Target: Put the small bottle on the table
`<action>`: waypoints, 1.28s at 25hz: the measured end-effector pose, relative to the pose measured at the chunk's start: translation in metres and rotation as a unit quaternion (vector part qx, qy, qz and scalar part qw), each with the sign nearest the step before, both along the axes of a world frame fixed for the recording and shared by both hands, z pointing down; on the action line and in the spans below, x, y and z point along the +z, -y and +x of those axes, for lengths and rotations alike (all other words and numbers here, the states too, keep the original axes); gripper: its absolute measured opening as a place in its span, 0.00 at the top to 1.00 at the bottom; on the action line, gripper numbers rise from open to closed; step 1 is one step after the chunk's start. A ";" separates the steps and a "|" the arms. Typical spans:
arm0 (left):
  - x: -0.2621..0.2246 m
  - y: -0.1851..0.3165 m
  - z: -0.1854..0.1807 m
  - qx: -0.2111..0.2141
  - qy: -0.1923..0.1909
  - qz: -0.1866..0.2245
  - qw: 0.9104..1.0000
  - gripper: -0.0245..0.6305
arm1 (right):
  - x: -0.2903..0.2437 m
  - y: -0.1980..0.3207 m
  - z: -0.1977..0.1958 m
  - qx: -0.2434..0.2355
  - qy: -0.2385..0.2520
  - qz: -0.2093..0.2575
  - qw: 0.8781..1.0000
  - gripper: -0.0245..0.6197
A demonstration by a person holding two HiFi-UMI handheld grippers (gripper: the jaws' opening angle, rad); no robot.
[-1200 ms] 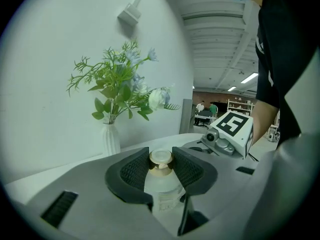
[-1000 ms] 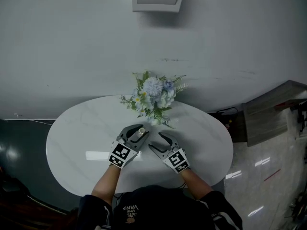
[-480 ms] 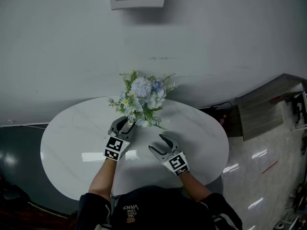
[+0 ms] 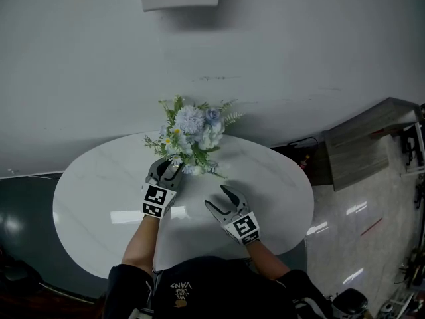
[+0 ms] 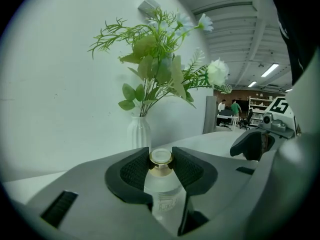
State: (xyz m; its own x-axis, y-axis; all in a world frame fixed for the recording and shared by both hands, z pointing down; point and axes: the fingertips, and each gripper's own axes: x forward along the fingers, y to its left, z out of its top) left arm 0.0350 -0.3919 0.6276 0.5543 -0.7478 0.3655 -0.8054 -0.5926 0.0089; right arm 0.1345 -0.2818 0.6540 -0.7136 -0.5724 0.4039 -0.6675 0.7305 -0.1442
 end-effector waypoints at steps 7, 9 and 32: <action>0.000 -0.002 0.001 0.007 0.005 0.020 1.000 0.72 | -0.010 -0.006 0.003 0.019 0.007 0.008 1.000 0.55; 0.000 -0.003 0.002 0.012 0.010 0.024 1.000 0.72 | -0.013 -0.008 0.003 0.024 0.009 0.010 1.000 0.55; -0.063 -0.086 -0.024 0.039 -0.019 0.080 0.996 0.67 | -0.080 -0.057 -0.017 0.094 0.030 0.071 0.993 0.56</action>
State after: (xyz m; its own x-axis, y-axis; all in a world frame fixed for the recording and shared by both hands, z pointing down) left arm 0.0112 -0.3063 0.5648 0.6243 -0.7486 0.2234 -0.7576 -0.6499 -0.0609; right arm 0.1177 -0.2246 0.5736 -0.6094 -0.7458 0.2692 -0.7871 0.6099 -0.0921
